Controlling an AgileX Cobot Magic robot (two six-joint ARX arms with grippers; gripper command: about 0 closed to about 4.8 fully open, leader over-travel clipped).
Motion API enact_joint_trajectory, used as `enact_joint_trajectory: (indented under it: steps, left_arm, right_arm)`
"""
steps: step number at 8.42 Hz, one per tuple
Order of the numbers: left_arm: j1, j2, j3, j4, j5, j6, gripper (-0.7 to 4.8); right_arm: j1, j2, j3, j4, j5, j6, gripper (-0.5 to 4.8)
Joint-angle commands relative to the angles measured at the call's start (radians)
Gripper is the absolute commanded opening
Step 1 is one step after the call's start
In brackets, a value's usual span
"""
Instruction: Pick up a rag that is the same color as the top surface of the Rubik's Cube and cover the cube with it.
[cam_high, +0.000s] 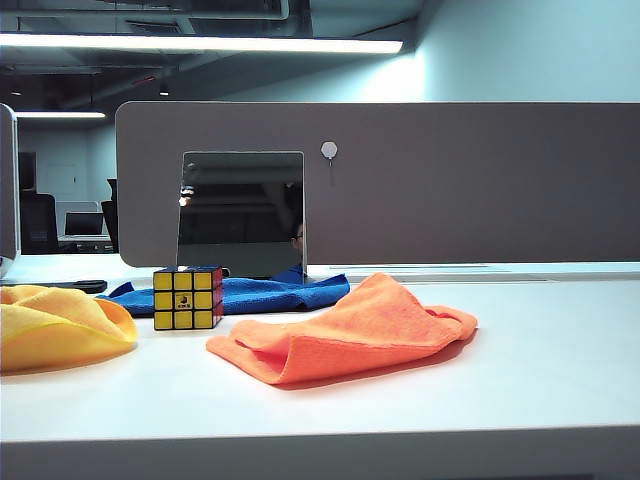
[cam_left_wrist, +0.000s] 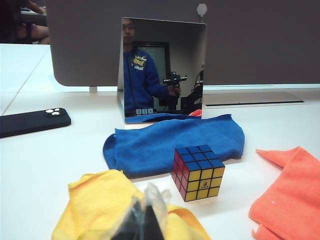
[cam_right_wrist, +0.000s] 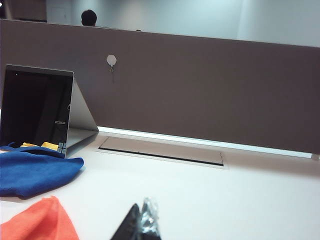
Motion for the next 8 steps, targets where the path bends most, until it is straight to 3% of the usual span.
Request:
enact_joint_trajectory:
  steps: [1, 5, 6, 8]
  left_arm:
    - [-0.001, 0.000, 0.004, 0.012, 0.100, 0.003, -0.06]
    - [-0.003, 0.001, 0.012, 0.025, 0.204, -0.003, -0.06]
    - [-0.003, 0.006, 0.170, -0.220, 0.134, 0.065, -0.06]
    - [-0.003, 0.028, 0.276, -0.300, 0.105, 0.056, -0.06]
  right_arm:
    - [0.002, 0.035, 0.103, -0.092, -0.069, -0.055, -0.05]
    - [0.006, 0.250, 0.268, -0.131, -0.166, -0.055, -0.05]
    - [0.008, 0.535, 0.499, -0.220, -0.250, -0.099, -0.05]
    - [0.193, 0.761, 0.587, -0.236, -0.244, -0.103, -0.05]
